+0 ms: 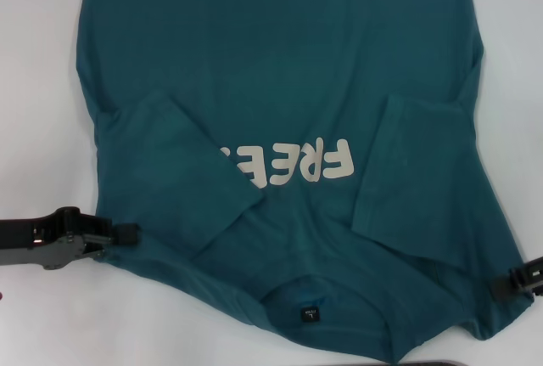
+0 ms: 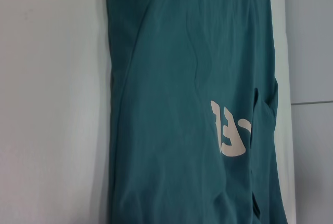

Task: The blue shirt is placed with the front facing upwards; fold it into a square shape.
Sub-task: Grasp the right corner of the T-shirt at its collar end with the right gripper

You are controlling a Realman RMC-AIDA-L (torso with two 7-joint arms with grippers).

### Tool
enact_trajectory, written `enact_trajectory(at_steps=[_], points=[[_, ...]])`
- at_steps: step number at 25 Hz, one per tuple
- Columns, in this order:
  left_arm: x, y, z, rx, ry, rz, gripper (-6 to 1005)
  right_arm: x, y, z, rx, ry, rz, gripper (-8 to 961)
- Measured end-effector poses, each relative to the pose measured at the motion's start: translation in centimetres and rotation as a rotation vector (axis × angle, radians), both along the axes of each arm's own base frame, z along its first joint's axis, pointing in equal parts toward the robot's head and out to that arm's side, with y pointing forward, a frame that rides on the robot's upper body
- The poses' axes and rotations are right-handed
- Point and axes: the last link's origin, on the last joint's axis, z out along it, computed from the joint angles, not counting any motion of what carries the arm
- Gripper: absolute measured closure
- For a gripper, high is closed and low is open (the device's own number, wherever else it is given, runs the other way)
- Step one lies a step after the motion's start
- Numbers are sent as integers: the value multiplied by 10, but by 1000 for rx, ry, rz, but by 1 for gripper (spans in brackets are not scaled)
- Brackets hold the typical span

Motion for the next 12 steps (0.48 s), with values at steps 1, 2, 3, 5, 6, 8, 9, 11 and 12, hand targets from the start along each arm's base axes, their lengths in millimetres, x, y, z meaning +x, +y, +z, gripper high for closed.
enact_trajectory(at_steps=[1, 2, 3, 5, 6, 8, 9, 11, 12], points=[[0, 0, 0, 0, 0, 0, 957, 1, 0, -1, -4, -9, -2, 402], [0, 0, 0, 0, 0, 0, 957, 2, 0, -3, -9, -18, -3, 402], [0, 0, 0, 0, 0, 0, 957, 2, 0, -5, -11, -26, -1, 403], [0, 0, 0, -2, -3, -1, 957, 2, 1, -6, -11, -32, 0, 404], [1, -1, 0, -3, -4, -2, 957, 1, 1, -5, -8, -34, -2, 404], [1, -1, 0, -4, -5, -2, 958, 1, 2, -3, -4, -38, -6, 448], [1, -1, 0, -4, -5, -2, 958, 2, 3, -3, -3, -40, -9, 469], [0, -1, 0, -3, -3, -1, 958, 2, 3, -2, -4, -46, -13, 513], [0, -1, 0, -2, -3, 0, 958, 3, 3, -2, -5, -47, -14, 535]])
